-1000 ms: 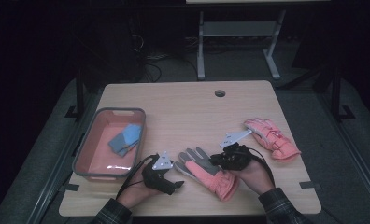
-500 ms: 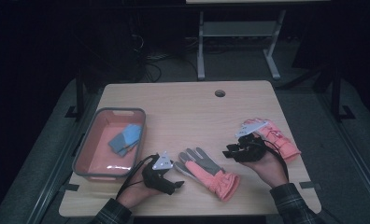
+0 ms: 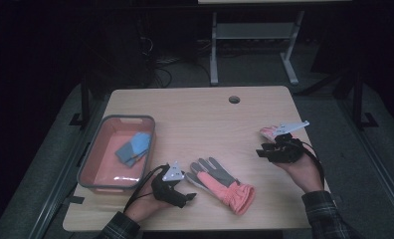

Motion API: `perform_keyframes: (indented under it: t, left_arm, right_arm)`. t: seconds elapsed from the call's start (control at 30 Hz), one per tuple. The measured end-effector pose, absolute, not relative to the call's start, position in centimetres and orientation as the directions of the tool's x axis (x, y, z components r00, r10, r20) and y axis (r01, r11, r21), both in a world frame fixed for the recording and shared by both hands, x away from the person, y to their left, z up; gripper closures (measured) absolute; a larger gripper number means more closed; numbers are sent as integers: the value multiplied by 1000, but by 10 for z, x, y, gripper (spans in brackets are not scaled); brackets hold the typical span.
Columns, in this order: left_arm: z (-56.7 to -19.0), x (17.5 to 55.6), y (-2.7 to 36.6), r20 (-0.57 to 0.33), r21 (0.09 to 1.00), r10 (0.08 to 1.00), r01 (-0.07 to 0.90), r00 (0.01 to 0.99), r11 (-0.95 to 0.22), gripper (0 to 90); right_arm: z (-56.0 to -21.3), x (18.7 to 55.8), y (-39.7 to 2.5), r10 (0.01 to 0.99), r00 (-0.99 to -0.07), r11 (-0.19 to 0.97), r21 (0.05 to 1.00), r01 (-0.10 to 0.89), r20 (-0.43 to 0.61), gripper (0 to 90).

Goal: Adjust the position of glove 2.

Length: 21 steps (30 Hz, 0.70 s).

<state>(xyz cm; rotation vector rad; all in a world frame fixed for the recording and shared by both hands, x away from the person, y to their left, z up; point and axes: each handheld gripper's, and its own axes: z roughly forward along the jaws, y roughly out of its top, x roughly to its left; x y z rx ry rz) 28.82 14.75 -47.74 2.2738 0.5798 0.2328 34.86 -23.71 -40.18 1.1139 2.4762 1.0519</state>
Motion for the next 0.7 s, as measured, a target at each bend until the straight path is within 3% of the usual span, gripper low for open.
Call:
perform_keyframes:
  t: [0.7]
  left_arm:
    - [-477, 289, 147, -5, 719, 470, 330, 882, -612, 124]
  right_arm:
    - [-420, 375, -317, 843, -532, 356, 660, 662, 80, 569]
